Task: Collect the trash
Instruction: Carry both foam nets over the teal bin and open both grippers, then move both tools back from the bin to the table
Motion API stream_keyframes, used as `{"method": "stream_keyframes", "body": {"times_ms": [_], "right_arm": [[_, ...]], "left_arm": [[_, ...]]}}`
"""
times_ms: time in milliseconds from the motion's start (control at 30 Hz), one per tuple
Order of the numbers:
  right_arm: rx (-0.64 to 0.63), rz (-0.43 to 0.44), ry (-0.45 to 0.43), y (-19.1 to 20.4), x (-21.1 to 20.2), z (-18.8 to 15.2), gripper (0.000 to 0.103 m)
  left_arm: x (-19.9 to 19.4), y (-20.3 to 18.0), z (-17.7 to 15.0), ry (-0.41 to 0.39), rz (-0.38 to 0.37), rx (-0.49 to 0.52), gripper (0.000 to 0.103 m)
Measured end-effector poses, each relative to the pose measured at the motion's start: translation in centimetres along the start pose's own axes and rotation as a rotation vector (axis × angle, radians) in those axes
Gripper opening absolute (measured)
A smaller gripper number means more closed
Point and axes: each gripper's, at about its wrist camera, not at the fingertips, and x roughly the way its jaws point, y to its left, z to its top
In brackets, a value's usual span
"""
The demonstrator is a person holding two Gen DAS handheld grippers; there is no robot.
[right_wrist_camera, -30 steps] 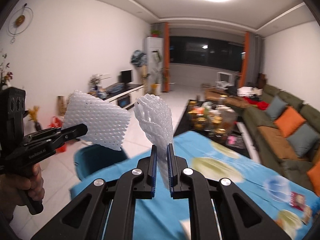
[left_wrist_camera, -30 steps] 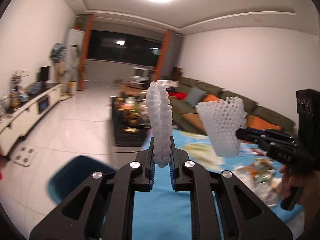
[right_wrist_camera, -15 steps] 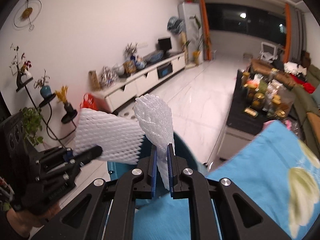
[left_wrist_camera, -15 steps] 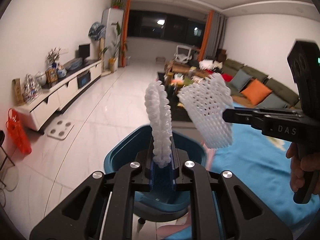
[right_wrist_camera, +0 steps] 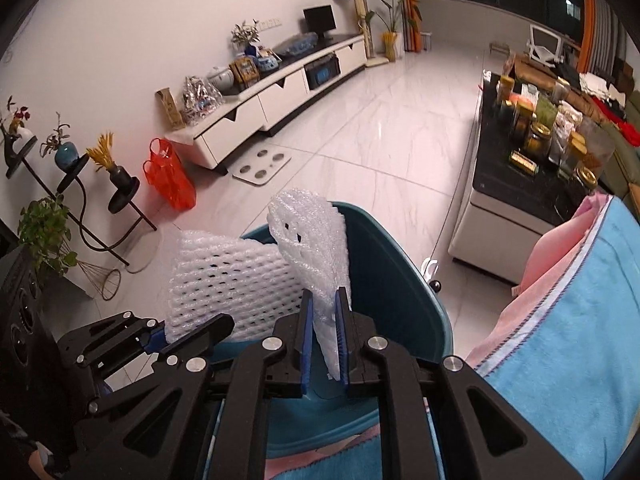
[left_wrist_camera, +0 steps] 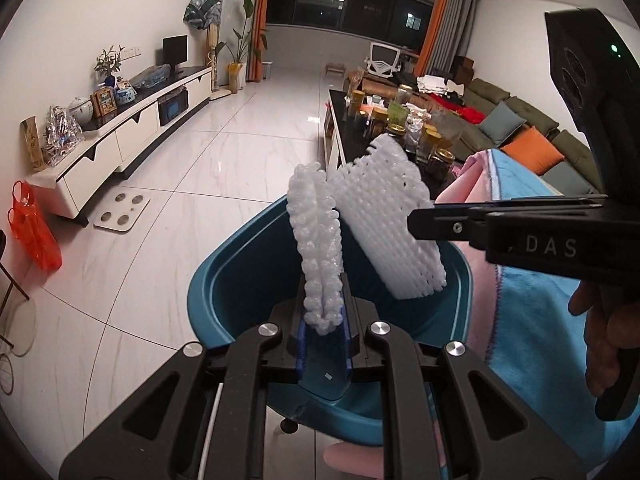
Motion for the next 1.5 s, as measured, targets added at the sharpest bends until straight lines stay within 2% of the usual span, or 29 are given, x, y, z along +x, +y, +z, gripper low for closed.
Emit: {"method": "stream_keyframes", "body": {"times_ms": [167,233,300,467,633,767,800,933,1000,1200,1500], "right_arm": [[0.009,0.002,0.031,-0.3,1.0,-0.1,0.017],[0.014,0.0,0.034,-0.4,1.2,-0.2,0.019],[0.023,0.001,0.035,-0.5,1.3,-0.2,0.026],[0.029,0.003,0.012,-0.9,0.9,-0.1,0.033],[0.031,-0.003,-0.02,-1.1,-0.1,-0.1,0.036],[0.015,-0.017,-0.075,-0.9,-2.0,-0.3,0.05],[0.008,-0.025,-0.099,-0.9,-2.8,-0.5,0.055],[-0.019,-0.066,-0.184,-1.1,-5.7,-1.7,0.071],[-0.029,-0.093,-0.227,-1.2,-7.2,-2.4,0.083],[-0.044,-0.167,-0.334,-2.1,-11.5,-5.1,0.096],[0.001,-0.26,-0.455,-4.5,-18.7,-10.8,0.096]], "left_arm": [[1.5,-1.9,-0.4,0.016,0.015,0.025,0.017],[1.4,-2.1,-0.5,0.017,0.02,0.024,0.03],[1.7,-2.1,-0.4,0.016,0.031,0.021,0.041],[1.2,-1.9,-0.2,-0.001,0.046,0.017,0.048],[-0.1,-1.3,-0.4,-0.038,0.066,0.013,0.06],[-2.3,-0.4,-0.6,-0.072,0.074,0.004,0.075],[-3.2,-0.4,-0.6,-0.093,0.078,-0.005,0.084],[-6.6,0.0,-0.6,-0.153,0.075,-0.015,0.097],[-8.4,-0.3,-0.8,-0.177,0.063,-0.014,0.097],[-13.0,-2.3,-1.5,-0.229,0.023,-0.01,0.097],[-19.5,-8.4,-2.7,-0.306,-0.075,0.002,0.097]]}}
